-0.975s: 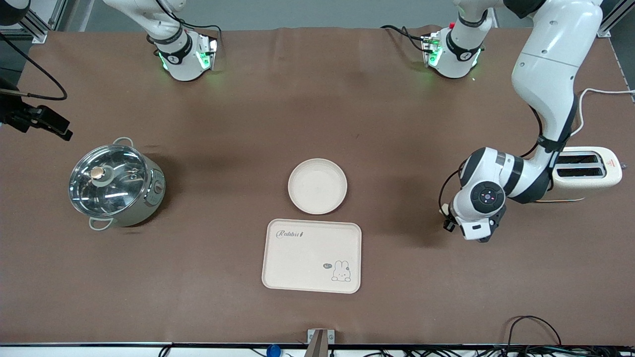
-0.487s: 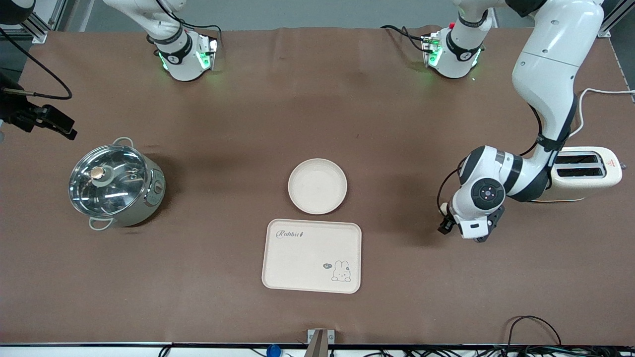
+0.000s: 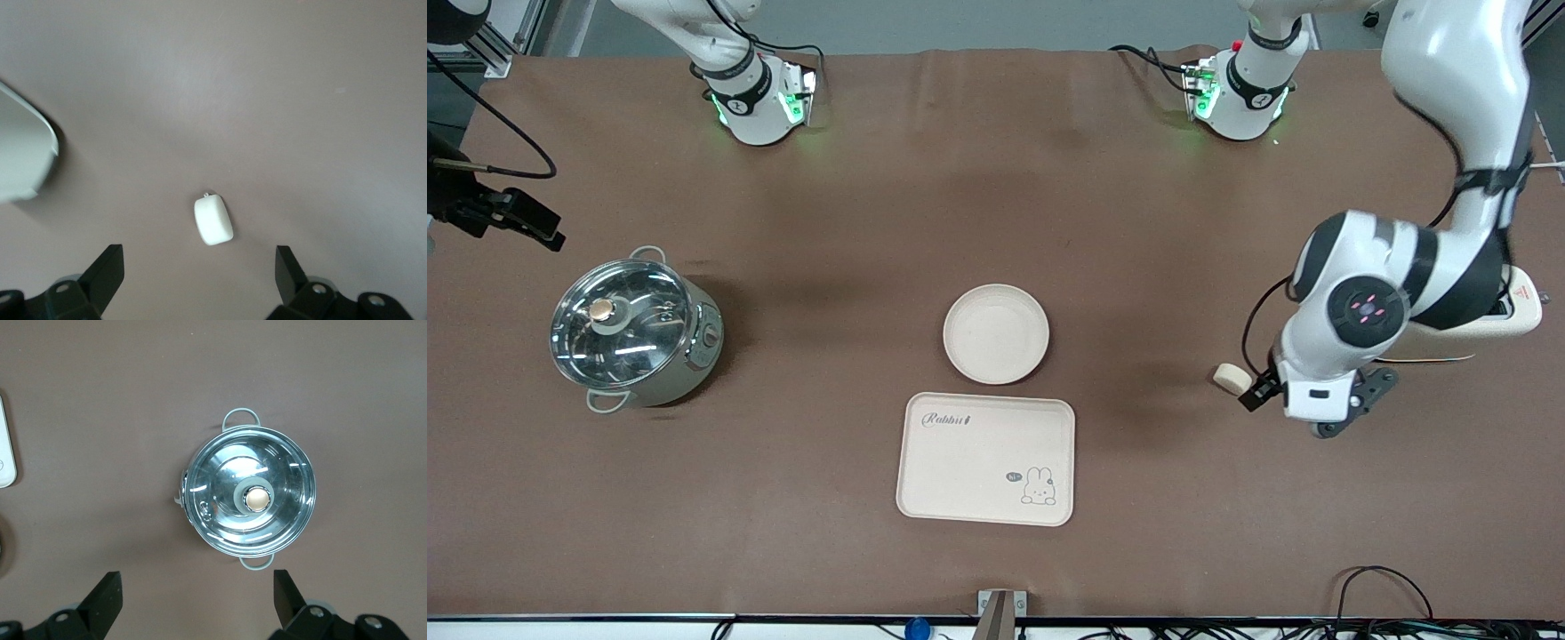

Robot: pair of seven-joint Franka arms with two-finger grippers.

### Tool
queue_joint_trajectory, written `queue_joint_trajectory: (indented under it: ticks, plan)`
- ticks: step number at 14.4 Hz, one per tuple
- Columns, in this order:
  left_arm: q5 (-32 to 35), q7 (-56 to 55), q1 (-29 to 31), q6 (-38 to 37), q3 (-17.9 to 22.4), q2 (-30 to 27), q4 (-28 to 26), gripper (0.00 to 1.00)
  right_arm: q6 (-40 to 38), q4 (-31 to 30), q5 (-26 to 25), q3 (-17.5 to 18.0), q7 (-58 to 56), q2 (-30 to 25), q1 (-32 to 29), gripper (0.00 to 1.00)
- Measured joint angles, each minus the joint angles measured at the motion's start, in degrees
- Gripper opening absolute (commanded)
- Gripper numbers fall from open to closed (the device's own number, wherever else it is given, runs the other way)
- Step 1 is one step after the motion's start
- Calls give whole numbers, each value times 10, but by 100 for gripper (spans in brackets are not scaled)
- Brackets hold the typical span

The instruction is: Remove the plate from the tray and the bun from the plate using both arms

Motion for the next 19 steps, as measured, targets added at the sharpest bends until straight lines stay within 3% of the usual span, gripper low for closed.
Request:
queue_joint_trajectory:
  ticks: [5,9,12,19]
  plan:
    - [-61,219,41,-104,0,-88,59,100,6,1,0,0,0,0,0,100]
    - [-78,356,57,-156,0,-149,66,100,9,1,0,1,0,0,2,100]
    - [-132,435,76,-185,15,-190,62,100,8,1,0,1,0,0,6,100]
    - [-174,471,-19,-194,117,-315,-61,100,5,1,0,1,0,0,6,100]
